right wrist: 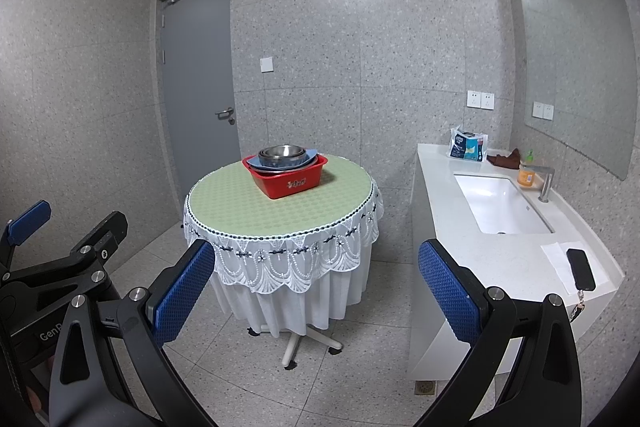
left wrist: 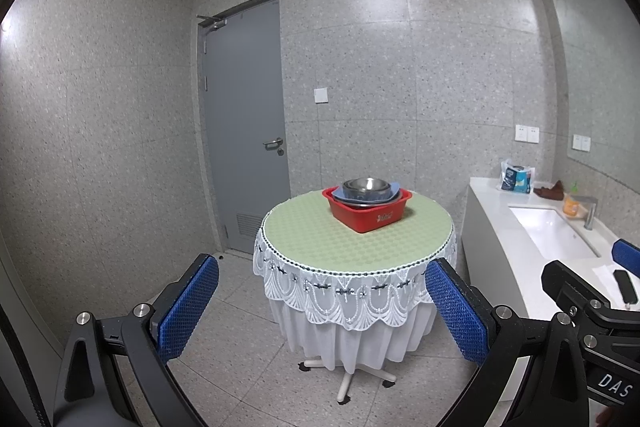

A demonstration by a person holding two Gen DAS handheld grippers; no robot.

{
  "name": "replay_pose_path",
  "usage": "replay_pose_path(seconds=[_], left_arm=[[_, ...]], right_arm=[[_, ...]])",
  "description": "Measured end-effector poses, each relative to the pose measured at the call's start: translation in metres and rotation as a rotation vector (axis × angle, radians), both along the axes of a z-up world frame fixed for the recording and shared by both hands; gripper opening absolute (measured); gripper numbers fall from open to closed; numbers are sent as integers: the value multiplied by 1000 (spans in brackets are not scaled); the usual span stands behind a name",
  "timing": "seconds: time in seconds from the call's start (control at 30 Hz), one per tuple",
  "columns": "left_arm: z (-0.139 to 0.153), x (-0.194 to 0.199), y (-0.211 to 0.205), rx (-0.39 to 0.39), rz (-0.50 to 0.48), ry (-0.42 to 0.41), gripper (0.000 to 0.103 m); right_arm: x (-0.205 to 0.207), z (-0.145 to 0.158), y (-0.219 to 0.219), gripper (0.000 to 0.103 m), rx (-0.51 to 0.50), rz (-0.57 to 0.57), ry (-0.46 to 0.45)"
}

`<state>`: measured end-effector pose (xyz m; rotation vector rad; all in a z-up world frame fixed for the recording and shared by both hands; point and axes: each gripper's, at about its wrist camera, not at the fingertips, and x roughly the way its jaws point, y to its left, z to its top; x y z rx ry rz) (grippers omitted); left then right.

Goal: Organize plates and bowls

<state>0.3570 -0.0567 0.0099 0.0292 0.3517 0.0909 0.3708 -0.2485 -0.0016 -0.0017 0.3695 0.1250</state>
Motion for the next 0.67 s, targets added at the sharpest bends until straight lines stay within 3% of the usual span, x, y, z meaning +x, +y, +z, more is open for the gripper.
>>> replay_pose_path(seconds=[0.3, 0.67], left_arm=[[3, 5, -2, 11, 11, -15, 102], [25, 32, -15, 34, 22, -6, 102]], right_arm=[[5, 3, -1, 103, 3, 3, -2], [35, 27, -9, 103, 12, 6, 7]])
